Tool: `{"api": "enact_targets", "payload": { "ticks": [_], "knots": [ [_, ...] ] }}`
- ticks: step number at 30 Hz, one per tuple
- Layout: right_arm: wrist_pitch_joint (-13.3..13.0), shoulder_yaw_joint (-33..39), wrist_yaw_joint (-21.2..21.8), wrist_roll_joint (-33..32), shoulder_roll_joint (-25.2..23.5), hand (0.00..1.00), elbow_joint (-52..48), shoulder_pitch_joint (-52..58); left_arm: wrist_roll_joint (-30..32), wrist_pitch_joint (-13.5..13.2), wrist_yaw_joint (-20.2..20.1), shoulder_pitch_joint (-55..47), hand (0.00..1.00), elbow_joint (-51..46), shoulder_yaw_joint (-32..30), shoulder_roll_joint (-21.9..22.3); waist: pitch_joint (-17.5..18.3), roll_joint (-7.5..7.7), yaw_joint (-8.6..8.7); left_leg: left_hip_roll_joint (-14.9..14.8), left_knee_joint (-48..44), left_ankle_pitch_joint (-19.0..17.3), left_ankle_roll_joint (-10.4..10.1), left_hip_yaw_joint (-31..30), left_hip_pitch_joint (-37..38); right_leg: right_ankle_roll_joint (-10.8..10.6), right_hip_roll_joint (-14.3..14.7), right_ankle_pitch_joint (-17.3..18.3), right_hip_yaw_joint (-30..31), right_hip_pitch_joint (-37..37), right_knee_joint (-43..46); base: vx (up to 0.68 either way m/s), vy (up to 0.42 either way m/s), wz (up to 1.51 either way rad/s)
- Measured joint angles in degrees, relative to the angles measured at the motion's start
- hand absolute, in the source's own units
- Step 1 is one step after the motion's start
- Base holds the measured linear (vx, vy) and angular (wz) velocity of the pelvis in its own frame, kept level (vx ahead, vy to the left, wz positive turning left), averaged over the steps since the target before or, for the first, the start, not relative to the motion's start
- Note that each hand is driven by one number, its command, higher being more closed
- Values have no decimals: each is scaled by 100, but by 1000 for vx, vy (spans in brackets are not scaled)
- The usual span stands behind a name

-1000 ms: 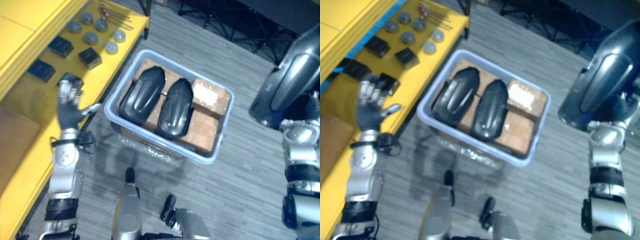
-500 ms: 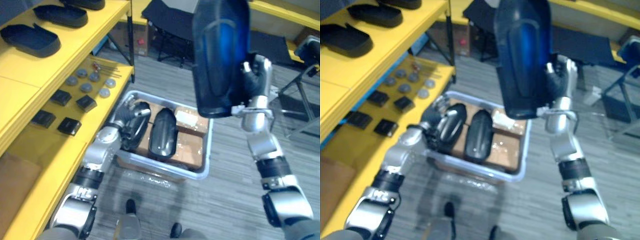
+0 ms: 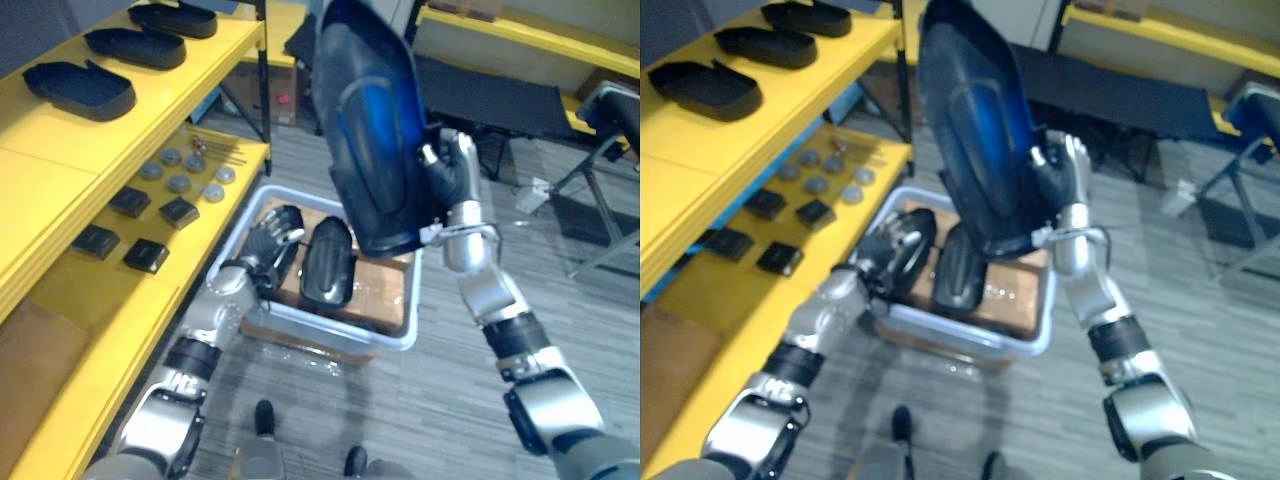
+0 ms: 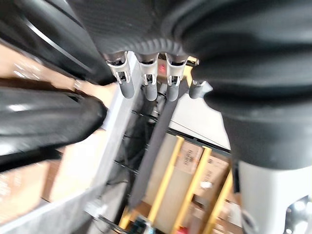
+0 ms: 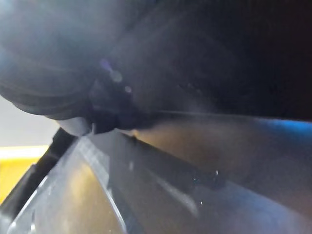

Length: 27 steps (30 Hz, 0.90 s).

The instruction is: Walk over and take plastic housings, then place them on the shelf

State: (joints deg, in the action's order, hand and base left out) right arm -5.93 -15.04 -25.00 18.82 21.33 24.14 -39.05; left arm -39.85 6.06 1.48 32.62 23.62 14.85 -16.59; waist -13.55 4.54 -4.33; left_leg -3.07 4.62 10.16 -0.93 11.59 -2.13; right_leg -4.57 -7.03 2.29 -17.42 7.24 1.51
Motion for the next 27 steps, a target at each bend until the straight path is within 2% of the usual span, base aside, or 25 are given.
{"api": "enact_targets", "payload": {
  "ticks": [2, 7, 12, 15, 19, 22, 27],
  "knots": [
    [52, -42, -7, 2, -98, 100, 316, -2, -94, -98, 7, 2, 0, -12, 6, 179, 51, -94, -36, 45, -1, 25, 34, -11, -23, -52, -3, -97, -15, 39, -110, 55, 13, 3],
    [161, -42, -14, 2, -148, 100, 616, -125, -293, -274, -2, 54, 0, -218, 136, 338, 56, -103, -21, 53, -2, 29, 37, -141, 10, -52, 26, -117, -154, 185, -203, 30, -21, 11],
    [193, -44, -23, 0, -203, 100, 819, -496, -486, -298, -123, 222, 0, -383, 217, 380, 61, -111, 3, 55, -2, 29, 36, -146, 22, -52, 23, -117, -156, 197, -206, 2, -3, 1],
    [184, -116, -101, -1, -224, 100, 917, -516, -478, -249, -220, 229, 0, -491, 231, 390, 60, -112, -10, 61, -1, 28, 35, -150, 81, -51, 19, -116, -165, 263, -211, 0, 0, 0],
    [174, -282, -138, -2, -222, 100, 1258, -569, -173, -32, -154, 212, 0, -481, 382, 408, 131, -252, -43, 63, 7, 25, 33, -174, 98, -46, 21, -111, -192, 285, -212, -25, 2, 1],
    [174, -356, -169, -9, -218, 100, 1300, -573, 122, -18, -19, 211, 0, -427, 445, 418, 173, -326, -68, 61, 8, 26, 33, -215, 96, -40, 25, -107, -254, 303, -213, -25, -8, 5],
    [172, -490, -244, -24, -330, 100, 1302, -798, 272, 7, 67, 89, 0, -368, 684, 513, 173, -326, -122, 69, 8, 32, 33, -282, 90, -41, 24, -108, -288, 327, -219, -4, -17, 6]
  ]
}}
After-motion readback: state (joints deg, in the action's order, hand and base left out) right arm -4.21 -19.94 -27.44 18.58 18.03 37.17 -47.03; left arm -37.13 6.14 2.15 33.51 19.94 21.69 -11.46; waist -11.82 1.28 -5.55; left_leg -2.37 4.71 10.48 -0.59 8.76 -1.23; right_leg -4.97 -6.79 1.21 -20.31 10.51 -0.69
